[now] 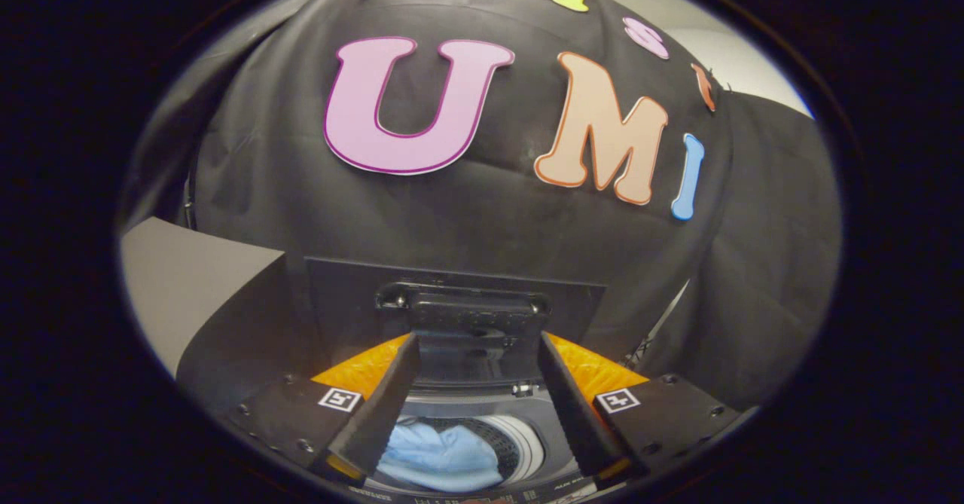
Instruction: Put the clothes into the washing machine and then close the washing machine lid.
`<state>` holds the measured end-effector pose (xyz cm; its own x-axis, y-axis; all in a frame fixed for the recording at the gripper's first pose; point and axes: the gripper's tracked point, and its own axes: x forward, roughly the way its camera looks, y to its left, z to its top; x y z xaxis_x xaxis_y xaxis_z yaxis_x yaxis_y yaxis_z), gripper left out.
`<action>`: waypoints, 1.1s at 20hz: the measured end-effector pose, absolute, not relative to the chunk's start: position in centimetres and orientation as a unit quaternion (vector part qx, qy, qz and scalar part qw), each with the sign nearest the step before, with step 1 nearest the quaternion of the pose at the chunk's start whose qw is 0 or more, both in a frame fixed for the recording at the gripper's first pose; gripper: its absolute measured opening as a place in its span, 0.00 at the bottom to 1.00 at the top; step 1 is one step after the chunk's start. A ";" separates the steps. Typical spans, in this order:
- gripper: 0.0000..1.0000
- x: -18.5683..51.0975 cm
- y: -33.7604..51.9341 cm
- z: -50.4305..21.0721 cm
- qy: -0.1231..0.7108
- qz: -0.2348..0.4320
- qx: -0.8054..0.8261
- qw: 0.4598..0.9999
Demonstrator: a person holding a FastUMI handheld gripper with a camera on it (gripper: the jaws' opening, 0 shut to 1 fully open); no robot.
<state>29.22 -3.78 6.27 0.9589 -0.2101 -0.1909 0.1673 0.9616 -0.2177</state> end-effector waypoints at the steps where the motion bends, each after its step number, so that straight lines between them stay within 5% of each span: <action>1: 0.97 29.1 -3.5 6.1 0.109 -0.093 -0.097 0.985; 10: 0.97 29.0 -1.0 2.4 0.125 -0.076 -0.096 0.985; 22: 0.97 29.2 -0.7 7.6 0.054 -0.068 -0.014 0.996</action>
<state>29.19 -0.71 7.61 0.9850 -0.1367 -0.1055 0.1338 0.9904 -0.0347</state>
